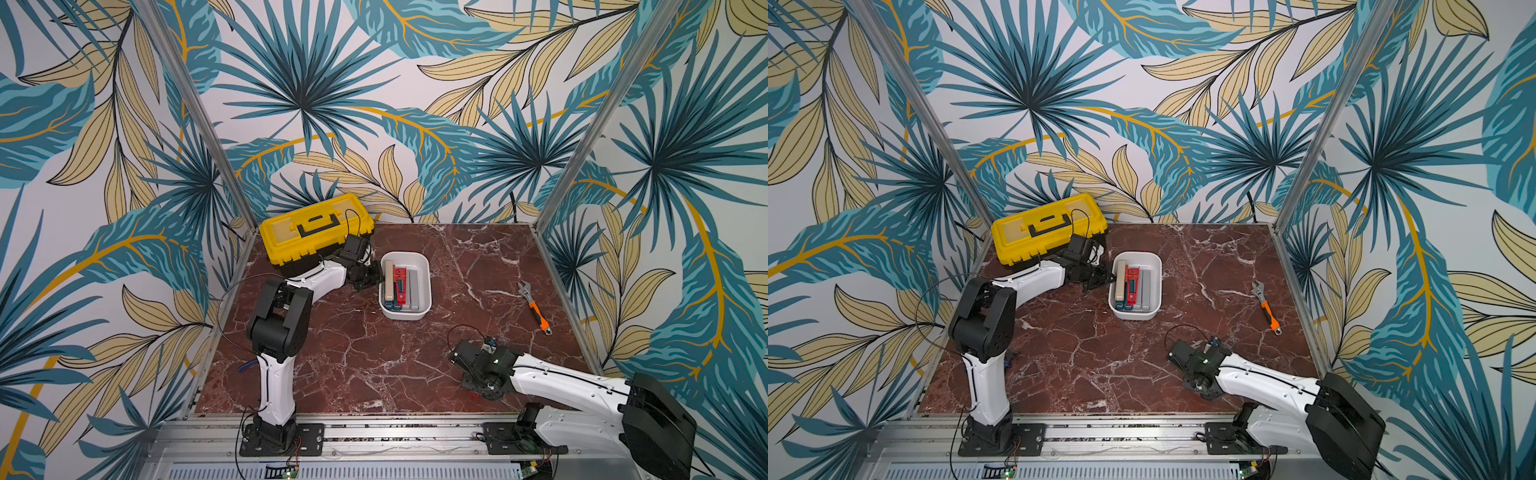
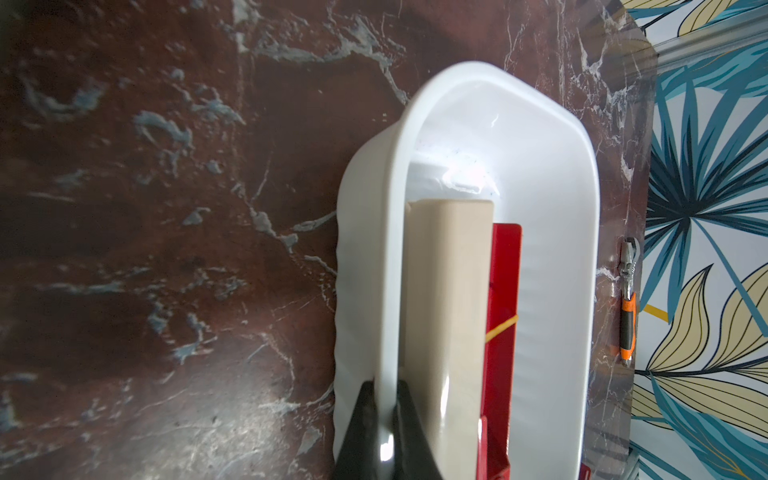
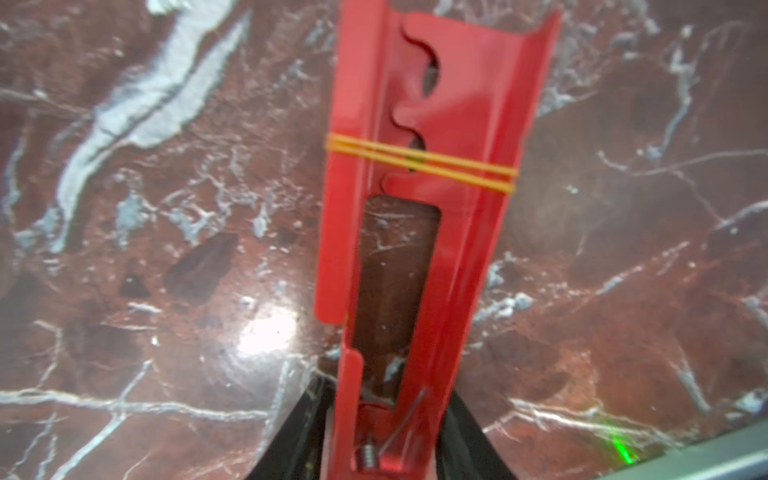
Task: Put the pruning pliers into the storage box
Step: Pick up the pruning pliers from the center of the board.
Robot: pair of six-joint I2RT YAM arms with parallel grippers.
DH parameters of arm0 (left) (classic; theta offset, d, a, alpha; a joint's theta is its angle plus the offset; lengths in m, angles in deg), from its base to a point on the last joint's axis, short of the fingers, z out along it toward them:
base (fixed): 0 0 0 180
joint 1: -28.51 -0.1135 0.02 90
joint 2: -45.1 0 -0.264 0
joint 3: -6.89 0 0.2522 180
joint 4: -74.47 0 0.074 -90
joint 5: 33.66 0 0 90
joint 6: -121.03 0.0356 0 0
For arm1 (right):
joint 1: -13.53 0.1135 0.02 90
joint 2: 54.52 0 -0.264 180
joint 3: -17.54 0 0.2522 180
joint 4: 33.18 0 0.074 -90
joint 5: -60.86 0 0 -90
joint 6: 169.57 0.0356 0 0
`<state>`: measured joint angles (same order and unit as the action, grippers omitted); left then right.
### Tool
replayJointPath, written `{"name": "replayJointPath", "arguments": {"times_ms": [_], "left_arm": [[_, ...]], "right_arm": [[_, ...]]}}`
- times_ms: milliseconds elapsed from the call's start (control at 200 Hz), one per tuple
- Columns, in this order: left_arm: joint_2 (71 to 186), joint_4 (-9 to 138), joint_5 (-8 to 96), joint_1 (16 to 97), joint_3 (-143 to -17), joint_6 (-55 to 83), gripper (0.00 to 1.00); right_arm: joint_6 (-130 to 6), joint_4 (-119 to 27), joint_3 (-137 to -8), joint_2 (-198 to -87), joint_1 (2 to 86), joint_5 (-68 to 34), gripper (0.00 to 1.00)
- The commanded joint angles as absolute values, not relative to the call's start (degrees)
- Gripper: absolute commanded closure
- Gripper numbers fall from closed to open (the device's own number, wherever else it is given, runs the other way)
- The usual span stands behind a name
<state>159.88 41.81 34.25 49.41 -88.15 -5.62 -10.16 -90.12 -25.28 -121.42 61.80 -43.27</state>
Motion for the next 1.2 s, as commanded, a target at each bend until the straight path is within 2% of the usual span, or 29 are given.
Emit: {"name": "replayJointPath", "arguments": {"times_ms": [0,361,776,1197], "left_arm": [[158.23,45.35,31.55,49.10,-91.08,-5.69,1.00],[158.48,45.53,31.29,49.14,-91.25,-5.84,1.00],[158.74,45.34,31.36,49.16,-91.78,-5.86,1.00],[158.15,45.88,31.29,49.35,-90.46,-6.50,1.00]], "right_arm": [[-10.46,-87.44,-23.95,-123.68,62.03,-43.46,0.59],[-10.64,-90.22,-24.48,-119.45,62.02,-46.06,0.72],[-16.29,-93.80,-34.72,-120.21,61.99,-51.31,0.73],[-27.23,-89.69,-48.59,-130.15,61.62,-53.90,0.73]]}}
